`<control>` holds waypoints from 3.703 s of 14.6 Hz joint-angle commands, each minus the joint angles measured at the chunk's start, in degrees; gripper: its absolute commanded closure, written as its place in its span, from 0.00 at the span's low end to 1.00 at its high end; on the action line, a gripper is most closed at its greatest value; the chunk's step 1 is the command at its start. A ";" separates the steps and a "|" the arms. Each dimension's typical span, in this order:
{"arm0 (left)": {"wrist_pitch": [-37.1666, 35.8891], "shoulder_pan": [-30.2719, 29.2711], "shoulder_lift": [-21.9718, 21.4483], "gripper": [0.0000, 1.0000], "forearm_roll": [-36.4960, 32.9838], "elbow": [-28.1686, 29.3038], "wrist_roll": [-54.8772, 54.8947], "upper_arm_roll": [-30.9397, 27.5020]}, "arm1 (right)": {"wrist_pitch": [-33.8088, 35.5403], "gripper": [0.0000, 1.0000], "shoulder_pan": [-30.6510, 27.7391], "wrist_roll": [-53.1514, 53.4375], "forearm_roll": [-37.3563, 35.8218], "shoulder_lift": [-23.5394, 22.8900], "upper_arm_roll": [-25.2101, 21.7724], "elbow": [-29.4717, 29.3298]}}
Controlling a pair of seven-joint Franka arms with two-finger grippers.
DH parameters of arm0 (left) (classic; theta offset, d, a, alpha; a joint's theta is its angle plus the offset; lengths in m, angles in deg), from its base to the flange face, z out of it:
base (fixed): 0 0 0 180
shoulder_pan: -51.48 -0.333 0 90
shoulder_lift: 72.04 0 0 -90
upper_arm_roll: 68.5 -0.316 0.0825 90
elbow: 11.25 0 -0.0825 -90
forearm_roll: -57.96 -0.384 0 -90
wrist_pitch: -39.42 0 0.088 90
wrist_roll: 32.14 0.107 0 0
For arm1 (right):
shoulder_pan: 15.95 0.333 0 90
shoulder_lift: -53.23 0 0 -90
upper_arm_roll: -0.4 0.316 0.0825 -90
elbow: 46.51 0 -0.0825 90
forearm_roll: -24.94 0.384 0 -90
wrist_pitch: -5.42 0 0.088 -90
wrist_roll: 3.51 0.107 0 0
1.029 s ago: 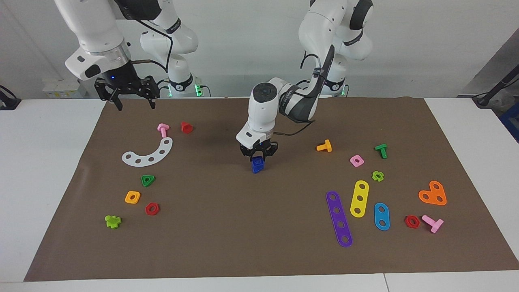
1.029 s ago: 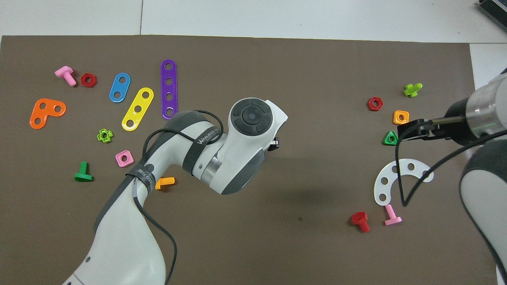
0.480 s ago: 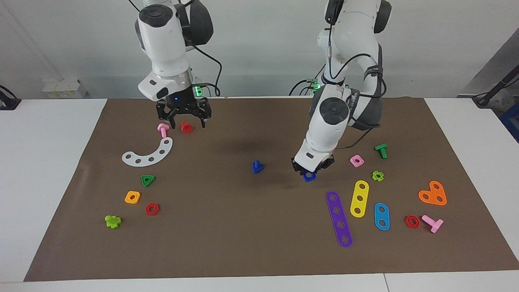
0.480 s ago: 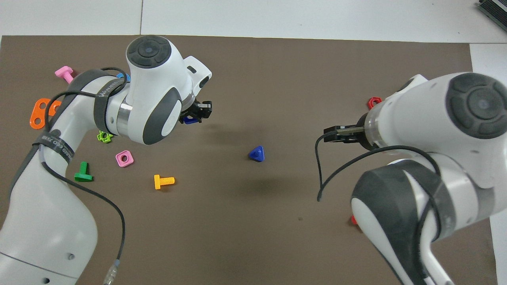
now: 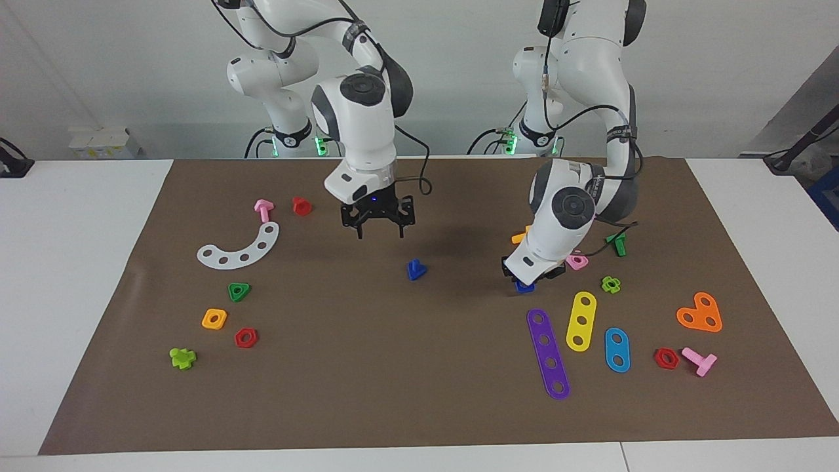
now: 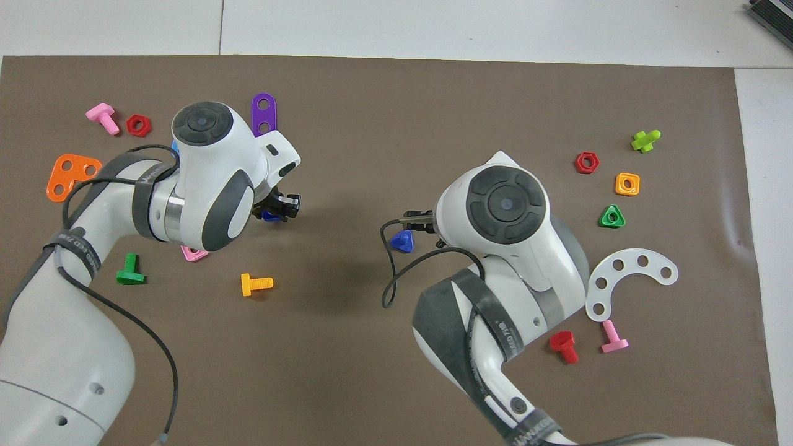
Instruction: Unscrew and place screws in storage area
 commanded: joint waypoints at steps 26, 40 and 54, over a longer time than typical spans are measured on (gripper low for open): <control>-21.54 -20.74 -30.11 0.00 -0.69 -0.44 11.00 -0.15 | -9.60 1.00 -5.65 -11.54 -4.58 6.59 -0.31 17.11; -26.10 -20.04 -27.13 0.00 -1.66 -7.48 11.43 0.29 | -17.67 1.00 -26.06 -38.02 -3.35 8.81 -0.31 25.83; -32.98 -18.55 -24.38 0.00 -0.87 -12.87 11.35 0.64 | 1.63 0.00 -26.33 -30.13 -2.91 15.13 -0.75 13.54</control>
